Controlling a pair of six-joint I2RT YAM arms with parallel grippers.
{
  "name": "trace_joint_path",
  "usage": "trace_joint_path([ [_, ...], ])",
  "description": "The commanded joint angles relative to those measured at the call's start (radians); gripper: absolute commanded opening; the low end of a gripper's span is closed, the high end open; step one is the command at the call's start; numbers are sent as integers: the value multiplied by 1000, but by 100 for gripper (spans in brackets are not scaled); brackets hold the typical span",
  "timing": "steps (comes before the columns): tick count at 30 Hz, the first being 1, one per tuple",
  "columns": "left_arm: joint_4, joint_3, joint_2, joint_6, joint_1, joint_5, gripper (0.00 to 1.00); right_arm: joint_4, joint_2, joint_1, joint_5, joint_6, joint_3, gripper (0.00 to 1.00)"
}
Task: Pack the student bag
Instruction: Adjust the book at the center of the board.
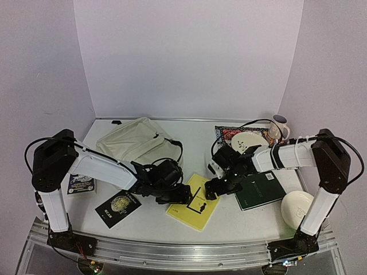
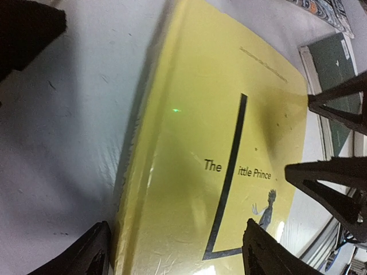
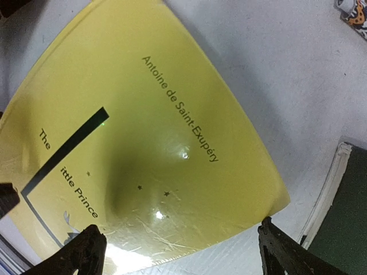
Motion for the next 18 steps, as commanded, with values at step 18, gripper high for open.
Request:
trace_joint_path([
  [18,215,-220,-164,-214,-55,9,78,9,1,7,-96,13,10,89],
])
